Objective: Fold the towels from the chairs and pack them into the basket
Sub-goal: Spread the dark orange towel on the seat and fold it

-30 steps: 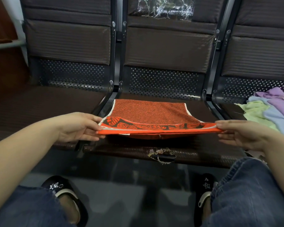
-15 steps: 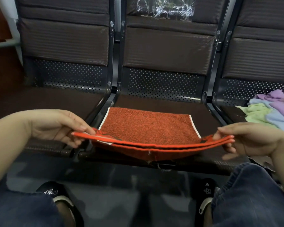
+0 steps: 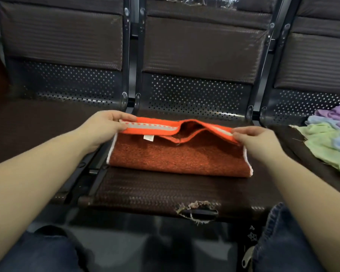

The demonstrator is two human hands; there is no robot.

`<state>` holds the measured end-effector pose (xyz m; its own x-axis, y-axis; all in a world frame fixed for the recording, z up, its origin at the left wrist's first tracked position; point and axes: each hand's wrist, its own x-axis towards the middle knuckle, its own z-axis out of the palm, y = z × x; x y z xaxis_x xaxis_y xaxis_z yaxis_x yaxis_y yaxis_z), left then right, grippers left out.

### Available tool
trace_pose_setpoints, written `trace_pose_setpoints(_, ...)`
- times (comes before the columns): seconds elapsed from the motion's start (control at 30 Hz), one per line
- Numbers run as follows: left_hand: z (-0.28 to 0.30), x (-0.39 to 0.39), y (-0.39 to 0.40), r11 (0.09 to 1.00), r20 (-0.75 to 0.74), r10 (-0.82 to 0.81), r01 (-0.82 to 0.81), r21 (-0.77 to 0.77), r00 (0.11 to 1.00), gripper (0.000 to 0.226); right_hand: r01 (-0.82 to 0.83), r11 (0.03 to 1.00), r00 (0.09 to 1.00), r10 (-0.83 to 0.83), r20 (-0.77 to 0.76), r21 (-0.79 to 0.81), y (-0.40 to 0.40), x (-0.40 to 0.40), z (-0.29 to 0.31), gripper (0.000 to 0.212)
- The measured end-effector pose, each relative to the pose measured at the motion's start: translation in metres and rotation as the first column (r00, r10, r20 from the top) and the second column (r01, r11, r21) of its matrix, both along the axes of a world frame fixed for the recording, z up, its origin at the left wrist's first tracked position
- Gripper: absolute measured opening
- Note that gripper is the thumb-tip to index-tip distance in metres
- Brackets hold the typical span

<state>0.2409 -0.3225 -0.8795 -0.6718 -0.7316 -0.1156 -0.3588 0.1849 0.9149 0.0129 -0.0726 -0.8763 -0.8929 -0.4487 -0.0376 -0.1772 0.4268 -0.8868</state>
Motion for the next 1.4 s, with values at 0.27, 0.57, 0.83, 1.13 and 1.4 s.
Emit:
trace_pose_setpoints(0.27,-0.036,-0.048,-0.005,0.997,0.194,0.071,-0.063,-0.047,0.978,0.029,-0.008,0.989,0.998,-0.002,0.069,0.149,-0.024,-0.013,-0.046,0.007)
trace_pose_setpoints(0.57,-0.05,-0.064,0.006,0.996,0.224,-0.056,0.069,-0.05,0.973,0.027,-0.241,0.963,0.968,0.231,0.095,0.119,-0.05,0.007,-0.054,0.009)
trace_pose_setpoints(0.83,-0.041,-0.044,0.021,0.962,0.223,-0.263,0.236,0.138,0.939,0.028,-0.407,0.9,0.908,0.381,0.177,0.154,-0.03,0.012,-0.038,0.012)
trace_pose_setpoints(1.13,-0.016,0.027,0.008,0.905,0.192,-0.302,0.218,0.364,0.934,0.025,-0.485,0.853,0.84,0.392,0.375,0.193,0.03,0.005,-0.013,0.007)
trace_pose_setpoints(1.4,-0.006,0.074,0.028,0.778,0.319,-0.519,0.283,0.562,0.793,0.036,-0.848,0.521,0.372,0.452,0.811,0.099,0.061,0.027,0.008,0.017)
